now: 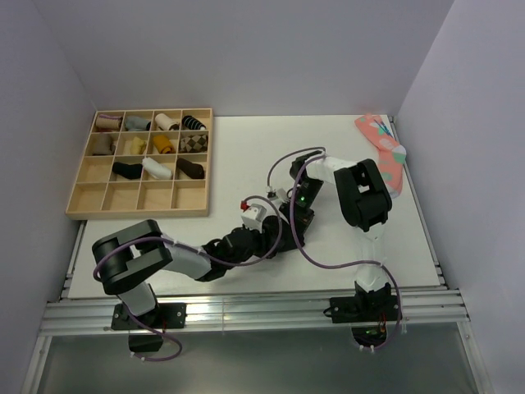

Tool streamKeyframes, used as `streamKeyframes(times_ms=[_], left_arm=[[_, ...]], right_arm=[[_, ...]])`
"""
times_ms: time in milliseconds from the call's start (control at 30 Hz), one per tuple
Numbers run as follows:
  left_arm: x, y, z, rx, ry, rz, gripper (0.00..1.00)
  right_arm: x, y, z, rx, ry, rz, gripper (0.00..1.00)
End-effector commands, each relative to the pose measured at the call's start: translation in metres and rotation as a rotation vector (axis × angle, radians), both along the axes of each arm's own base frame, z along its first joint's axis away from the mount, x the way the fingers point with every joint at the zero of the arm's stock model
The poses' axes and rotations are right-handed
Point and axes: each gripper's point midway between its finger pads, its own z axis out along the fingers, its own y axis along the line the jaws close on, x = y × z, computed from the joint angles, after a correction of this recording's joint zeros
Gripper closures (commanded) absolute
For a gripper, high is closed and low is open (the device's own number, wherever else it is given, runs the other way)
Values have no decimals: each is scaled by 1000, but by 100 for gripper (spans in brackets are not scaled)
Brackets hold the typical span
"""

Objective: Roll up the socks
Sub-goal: Roll the sock at the center of the board.

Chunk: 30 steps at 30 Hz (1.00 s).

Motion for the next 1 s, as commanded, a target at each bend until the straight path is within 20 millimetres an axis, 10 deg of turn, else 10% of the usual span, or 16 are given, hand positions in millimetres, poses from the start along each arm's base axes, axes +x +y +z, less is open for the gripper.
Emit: streamKeyframes(times_ms=[0,967], left_arm=[[11,-9,16,113,-156,-6,51],[-19,-43,-31,221,-110,-231,50]], right_arm=[[7,-16,-9,-83,-27,45,81],[13,-11,-15,-94,-46,64,81]])
